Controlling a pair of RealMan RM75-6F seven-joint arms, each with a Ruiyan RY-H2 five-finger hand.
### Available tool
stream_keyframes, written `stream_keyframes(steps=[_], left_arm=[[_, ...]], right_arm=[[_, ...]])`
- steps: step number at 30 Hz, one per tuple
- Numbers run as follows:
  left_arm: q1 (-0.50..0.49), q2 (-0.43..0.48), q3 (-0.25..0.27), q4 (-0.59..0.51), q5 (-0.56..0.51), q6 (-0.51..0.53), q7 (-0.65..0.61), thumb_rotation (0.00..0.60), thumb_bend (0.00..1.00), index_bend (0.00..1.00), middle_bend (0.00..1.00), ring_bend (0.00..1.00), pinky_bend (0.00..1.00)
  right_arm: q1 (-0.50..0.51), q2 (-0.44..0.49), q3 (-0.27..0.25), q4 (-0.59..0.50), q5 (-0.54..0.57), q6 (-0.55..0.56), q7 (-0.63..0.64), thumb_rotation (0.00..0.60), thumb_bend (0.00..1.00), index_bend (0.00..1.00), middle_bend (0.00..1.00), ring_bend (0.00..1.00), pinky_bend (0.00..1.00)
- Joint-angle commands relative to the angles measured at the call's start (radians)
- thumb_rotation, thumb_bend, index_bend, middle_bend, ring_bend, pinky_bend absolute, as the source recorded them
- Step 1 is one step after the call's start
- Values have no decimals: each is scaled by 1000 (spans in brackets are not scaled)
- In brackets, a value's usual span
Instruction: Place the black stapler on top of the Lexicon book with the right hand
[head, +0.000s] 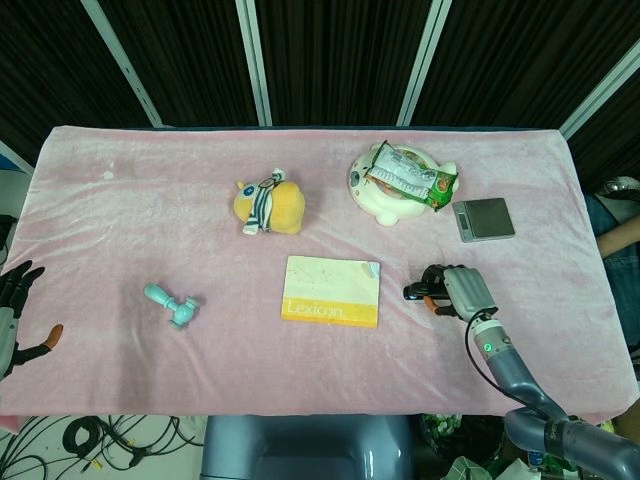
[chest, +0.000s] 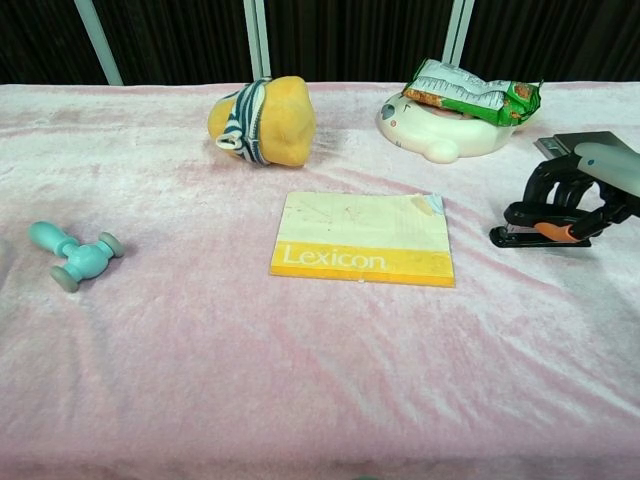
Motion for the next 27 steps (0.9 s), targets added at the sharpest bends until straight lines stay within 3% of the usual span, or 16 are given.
stream_keyframes(steps=[1,16,21,27], left_arm=[[0,0,1,0,0,-2,2,600,311,111,21,0,81],[-2,0,1,-1,3,-1,3,600,311,111,21,0,82],[-1,1,0,-2,2,-1,-4,600,310,111,21,0,82],[-2,2,2,-4,4,-5,-11,600,311,111,21,0,82]], right_arm=[[0,1,0,-2,-1,1,2,600,306,488,456,447,384],[2,9,10,-25,2,11,-14,600,308,491,458,449,387],[5,71,28,-133,17,-7,9,600,307,492,458,450,389],[22,187,53,-345,53,-43,-26,600,308,492,459,449,389]])
